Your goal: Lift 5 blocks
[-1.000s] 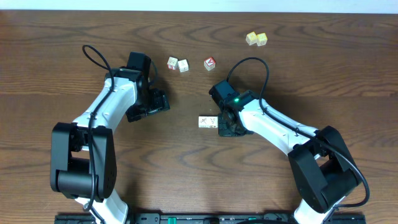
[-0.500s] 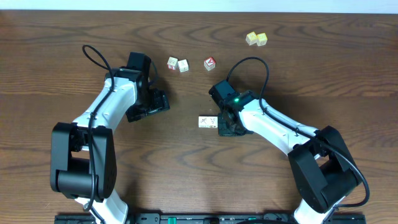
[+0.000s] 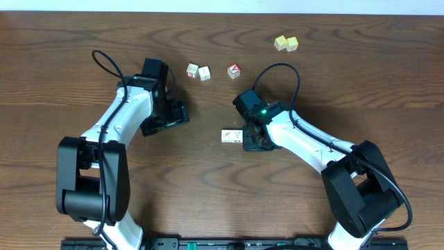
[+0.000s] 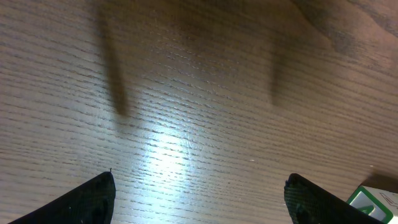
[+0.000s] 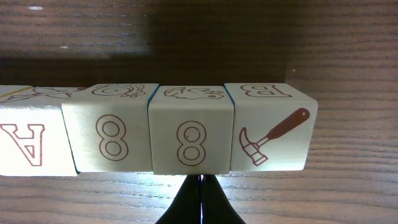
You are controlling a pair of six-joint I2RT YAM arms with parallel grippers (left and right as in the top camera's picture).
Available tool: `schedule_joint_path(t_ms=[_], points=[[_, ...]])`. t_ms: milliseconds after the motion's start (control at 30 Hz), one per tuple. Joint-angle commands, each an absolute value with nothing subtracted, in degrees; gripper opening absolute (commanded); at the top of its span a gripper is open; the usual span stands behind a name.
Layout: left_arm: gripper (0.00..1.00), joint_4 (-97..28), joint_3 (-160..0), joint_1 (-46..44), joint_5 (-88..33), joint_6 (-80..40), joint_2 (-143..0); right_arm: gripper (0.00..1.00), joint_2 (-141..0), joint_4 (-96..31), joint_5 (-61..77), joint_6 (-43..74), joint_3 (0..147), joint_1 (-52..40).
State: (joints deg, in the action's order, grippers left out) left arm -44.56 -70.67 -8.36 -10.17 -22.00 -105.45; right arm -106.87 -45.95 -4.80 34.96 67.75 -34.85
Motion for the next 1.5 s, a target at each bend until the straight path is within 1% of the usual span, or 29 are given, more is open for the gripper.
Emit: schedule_joint_path(t_ms=[0,600,867,1067,1200,1267,1300,1400,1467], points=[[0.87,-44.64,-70.28,-8.43,-9.82,-21.23,-105.84,0.01,-106.5,-45.8,-6.22,35.07,67.42,-35.2],[0.87,-44.64,-70.28,-8.43,-9.82,-21.23,-105.84,0.01,-106.5,-45.87,-6.09,34.68,67.42,-35.24],[0.87,-44.64,-70.28,-8.43,-9.82,-21.23,-105.82,0.01,-105.91,-46.3,-3.77,34.04,67.64,-35.16],[0.87,-44.64,-70.28,-8.43,-9.82,-21.23,-105.84,0.01,-102.89,-49.67,-1.91,31.92,70.5,-33.76],[0.87,-44.64,-70.28,-8.43,-9.82,-21.23,-105.84,0.02,-99.63,-52.12,-1.87,30.28,72.44,-30.28],[0.87,-44.64,-70.28,-8.43,-9.82,-21.23,-105.84,0.08,-97.93,-52.9,-1.85,29.63,72.49,-27.2],[0.87,-44.64,-70.28,-8.43,-9.82,-21.23,-105.84,0.09,-97.38,-53.43,-1.87,29.1,72.49,-25.26],[0.87,-44.64,-70.28,-8.43,-9.82,-21.23,-105.84,0.08,-97.1,-54.74,-1.67,27.59,72.4,-19.33],[0.87,-44.64,-70.28,-8.43,-9.82,-21.23,-105.84,0.04,-97.51,-54.89,-0.08,27.11,71.85,-16.08]])
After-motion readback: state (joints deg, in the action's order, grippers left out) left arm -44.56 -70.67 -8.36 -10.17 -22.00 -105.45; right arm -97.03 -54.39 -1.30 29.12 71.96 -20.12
